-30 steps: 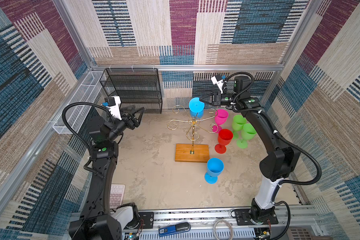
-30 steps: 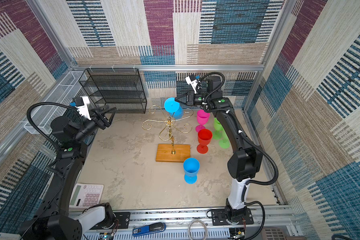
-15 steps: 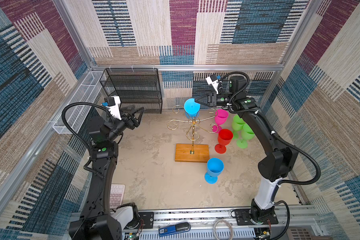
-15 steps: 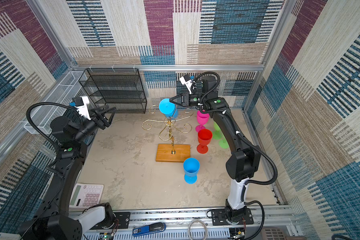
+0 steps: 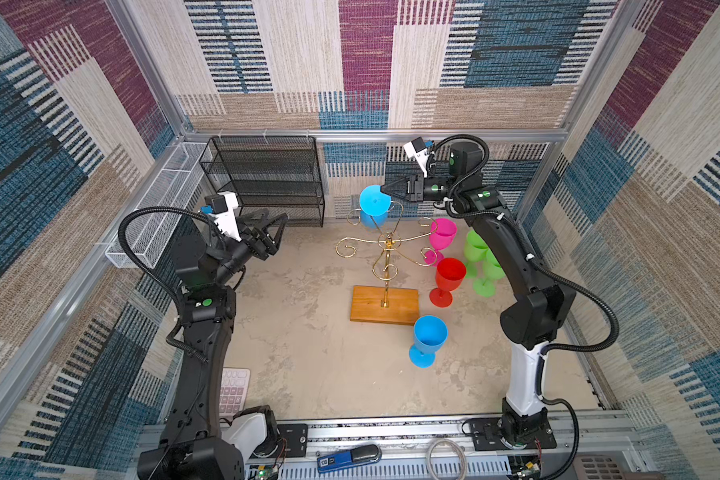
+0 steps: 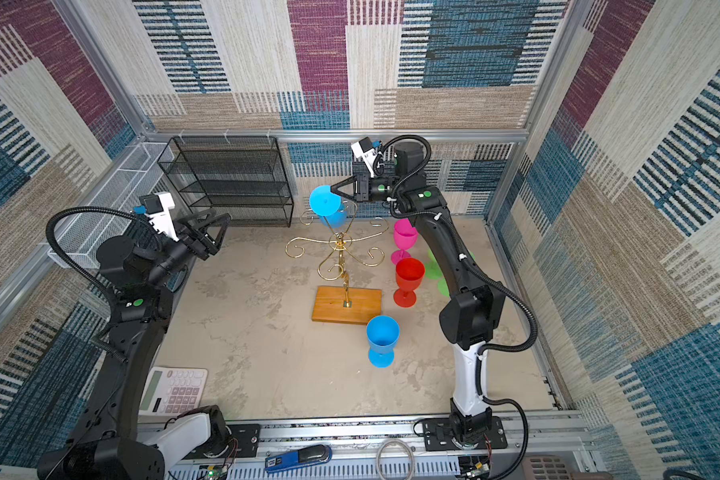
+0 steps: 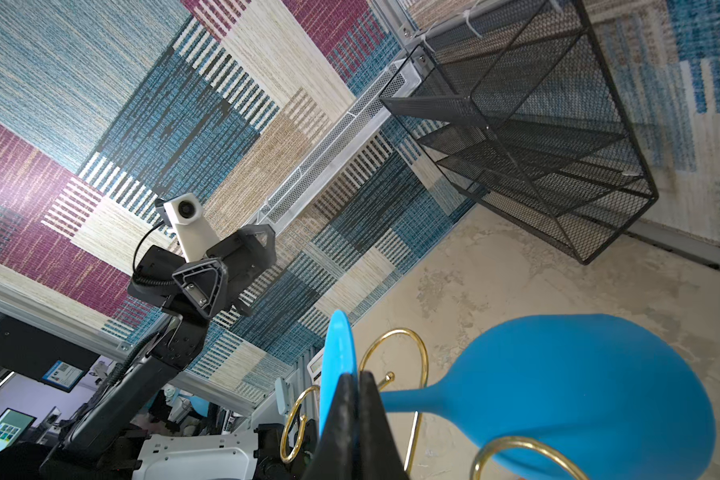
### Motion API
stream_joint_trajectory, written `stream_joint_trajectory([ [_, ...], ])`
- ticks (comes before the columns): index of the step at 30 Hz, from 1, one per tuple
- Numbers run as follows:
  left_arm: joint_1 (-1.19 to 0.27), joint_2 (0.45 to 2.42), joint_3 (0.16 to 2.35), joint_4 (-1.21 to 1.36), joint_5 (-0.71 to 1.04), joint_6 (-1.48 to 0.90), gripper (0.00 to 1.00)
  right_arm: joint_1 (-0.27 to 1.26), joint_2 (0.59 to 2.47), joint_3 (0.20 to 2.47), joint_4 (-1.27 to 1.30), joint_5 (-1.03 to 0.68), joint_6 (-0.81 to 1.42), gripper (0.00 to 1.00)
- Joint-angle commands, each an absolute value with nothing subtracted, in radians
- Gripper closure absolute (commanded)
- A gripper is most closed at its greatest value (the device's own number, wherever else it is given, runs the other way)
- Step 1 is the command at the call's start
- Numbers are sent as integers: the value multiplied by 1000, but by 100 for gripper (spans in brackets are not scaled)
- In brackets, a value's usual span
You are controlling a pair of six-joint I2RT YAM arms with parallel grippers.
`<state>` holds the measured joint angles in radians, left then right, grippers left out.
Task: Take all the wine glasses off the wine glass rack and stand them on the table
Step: 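Lift the blue glass by its base off the rack with the right gripper, then raise the blue glass above the rack while the left gripper moves toward it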
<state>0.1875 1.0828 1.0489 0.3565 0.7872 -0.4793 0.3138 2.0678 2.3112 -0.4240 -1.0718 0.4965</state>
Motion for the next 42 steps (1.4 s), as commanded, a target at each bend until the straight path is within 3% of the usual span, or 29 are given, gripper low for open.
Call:
stream_joint_trajectory([
  [1, 189, 1061, 1060, 431, 778, -527, 27, 313, 2115, 2423, -391, -1066, 529, 100],
  [6, 188, 1057, 1082, 513, 808, -620, 28, 316, 2189, 2573, -359, -1077, 584, 100],
  [14, 148, 1109, 1128, 679, 869, -818, 31, 316, 2149, 2589, -365, -1010, 529, 100],
  [24, 1, 1244, 1249, 796, 1009, -1019, 40, 340, 1940, 2435, -354, -944, 391, 100],
  [42, -163, 1319, 1307, 803, 978, -1057, 47, 479, 1803, 2343, -344, -855, 280, 100],
])
